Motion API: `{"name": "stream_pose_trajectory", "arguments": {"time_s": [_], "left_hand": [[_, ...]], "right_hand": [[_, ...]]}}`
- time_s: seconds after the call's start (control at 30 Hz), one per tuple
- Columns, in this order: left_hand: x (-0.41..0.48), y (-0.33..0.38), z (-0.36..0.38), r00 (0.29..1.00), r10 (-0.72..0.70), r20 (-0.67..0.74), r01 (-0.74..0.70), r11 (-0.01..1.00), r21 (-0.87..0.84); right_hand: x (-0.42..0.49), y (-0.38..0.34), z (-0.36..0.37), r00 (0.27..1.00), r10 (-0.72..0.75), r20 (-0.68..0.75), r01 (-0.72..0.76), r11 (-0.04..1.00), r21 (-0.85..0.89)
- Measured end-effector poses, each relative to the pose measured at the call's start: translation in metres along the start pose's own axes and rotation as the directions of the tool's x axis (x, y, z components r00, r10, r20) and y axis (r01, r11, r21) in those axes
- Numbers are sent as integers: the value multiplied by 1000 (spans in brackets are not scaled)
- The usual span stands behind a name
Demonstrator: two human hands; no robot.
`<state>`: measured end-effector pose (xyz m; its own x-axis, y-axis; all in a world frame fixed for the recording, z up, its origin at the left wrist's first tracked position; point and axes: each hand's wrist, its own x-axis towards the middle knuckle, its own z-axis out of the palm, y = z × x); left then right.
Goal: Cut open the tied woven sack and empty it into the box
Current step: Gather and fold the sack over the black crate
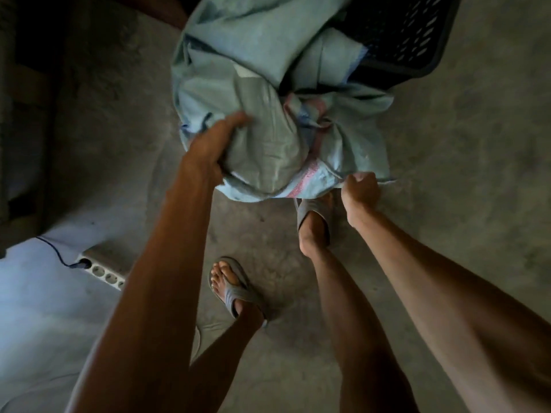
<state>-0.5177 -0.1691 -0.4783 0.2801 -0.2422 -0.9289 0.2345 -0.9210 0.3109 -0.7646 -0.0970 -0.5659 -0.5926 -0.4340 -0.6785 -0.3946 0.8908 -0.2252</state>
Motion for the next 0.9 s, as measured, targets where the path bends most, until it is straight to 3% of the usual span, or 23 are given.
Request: {"name": "stream_pose_trajectory", "arguments": {"time_s": [0.07, 0.17, 0.3, 0.4, 0.47, 0.53, 0.73, 0.9], "left_hand": [[4, -16, 5, 988, 0, -154, 28, 984, 176], [7, -36, 19, 899, 194, -394, 28, 870, 492], [12, -42, 48, 874, 227, -430, 39, 849, 527], [15, -39, 58, 866, 238, -439, 14, 867, 497], [13, -38, 56, 855, 282, -436, -24, 860, 510], [7, -38, 49, 852, 302, -426, -52, 861, 506], [-15, -19, 20, 791, 481, -379, -284, 837, 468], [-30, 21, 4, 685, 715, -143, -504, 606, 615]], "right_hand": [[12, 28, -10, 999, -32, 10, 34, 969, -246], [42, 47, -23, 989, -135, 54, 144, 852, -504], [85, 25, -34, 984, -32, 178, 131, 804, -580], [136, 13, -21, 927, 112, 357, 96, 851, -516], [160, 10, -15, 792, 300, 532, -86, 917, -389], [172, 11, -15, 738, 327, 590, -106, 920, -377], [170, 21, -44, 766, 229, 601, -74, 960, -271], [112, 3, -90, 877, 55, 476, -35, 998, -51]]}}
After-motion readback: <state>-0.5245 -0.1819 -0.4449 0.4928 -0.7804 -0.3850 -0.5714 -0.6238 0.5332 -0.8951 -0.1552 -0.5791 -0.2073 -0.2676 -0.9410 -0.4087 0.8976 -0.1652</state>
